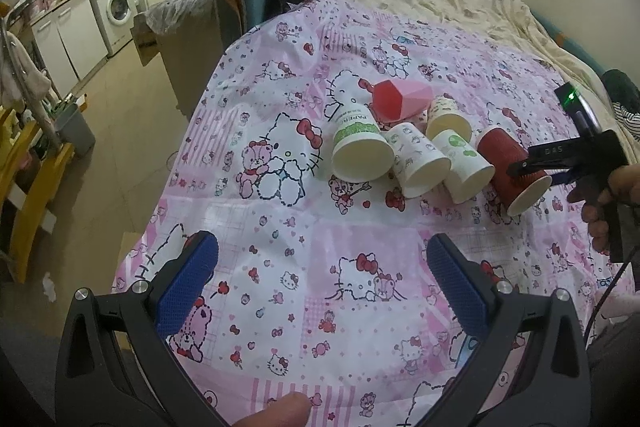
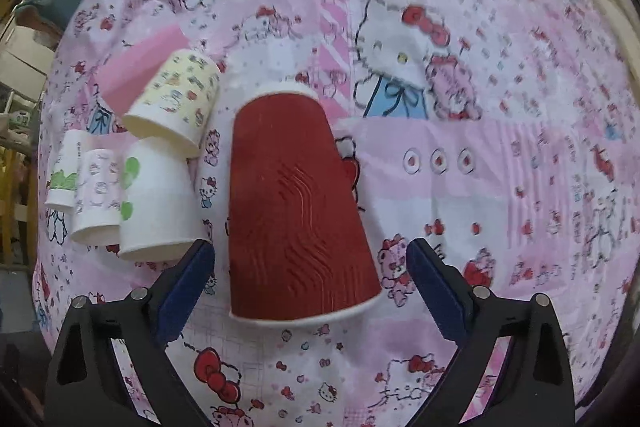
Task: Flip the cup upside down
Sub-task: 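Reach the right gripper to the red ribbed cup and close on it, then lift the red cup with the right gripper toward the left gripper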
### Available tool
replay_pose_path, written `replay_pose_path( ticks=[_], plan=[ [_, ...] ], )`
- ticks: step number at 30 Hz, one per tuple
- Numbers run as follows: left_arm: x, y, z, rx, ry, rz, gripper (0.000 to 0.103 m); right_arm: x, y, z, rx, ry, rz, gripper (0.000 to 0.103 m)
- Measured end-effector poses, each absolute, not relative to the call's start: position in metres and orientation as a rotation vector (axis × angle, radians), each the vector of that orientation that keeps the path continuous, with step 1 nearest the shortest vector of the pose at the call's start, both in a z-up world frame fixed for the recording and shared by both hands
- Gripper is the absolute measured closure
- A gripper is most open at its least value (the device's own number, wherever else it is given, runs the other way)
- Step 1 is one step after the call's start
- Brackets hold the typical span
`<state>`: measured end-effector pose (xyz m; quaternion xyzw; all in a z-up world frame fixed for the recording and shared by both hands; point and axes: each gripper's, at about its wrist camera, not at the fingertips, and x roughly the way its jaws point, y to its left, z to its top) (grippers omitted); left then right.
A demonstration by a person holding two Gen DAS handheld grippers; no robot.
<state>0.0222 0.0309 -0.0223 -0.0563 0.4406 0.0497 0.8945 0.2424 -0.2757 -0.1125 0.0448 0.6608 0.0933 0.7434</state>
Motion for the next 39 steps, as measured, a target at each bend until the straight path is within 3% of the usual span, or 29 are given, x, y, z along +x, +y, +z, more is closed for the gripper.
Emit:
replay_pose_path(
  ticks=[3,9,19,26,39],
  plan=[
    [0.023,0.029,-0.022,-0.123,0.921,0.092,0.000,0.240,-0.279,-0.127,0.189,1.487,0.204,0.017],
    [0.023,0.025,-0.020,-0.125,0.925,0.062,0.000,0.229,-0.282,-0.126,0.226,1.429,0.199,0.021],
    [0.026,0.033,-0.022,-0.157,0.937,0.095,0.000,0.168,-0.325,-0.075,0.374,1.292,0.160,0.022],
    [0.022,0.034,-0.019,-0.139,0.925,0.108,0.000,0.109,-0.302,-0.039,0.441,1.226,0.227,0.022],
    [0.020,0.050,-0.015,-0.179,0.918,0.151,0.000,0.060,-0.199,-0.087,0.557,1.334,0.324,0.021]
  ],
)
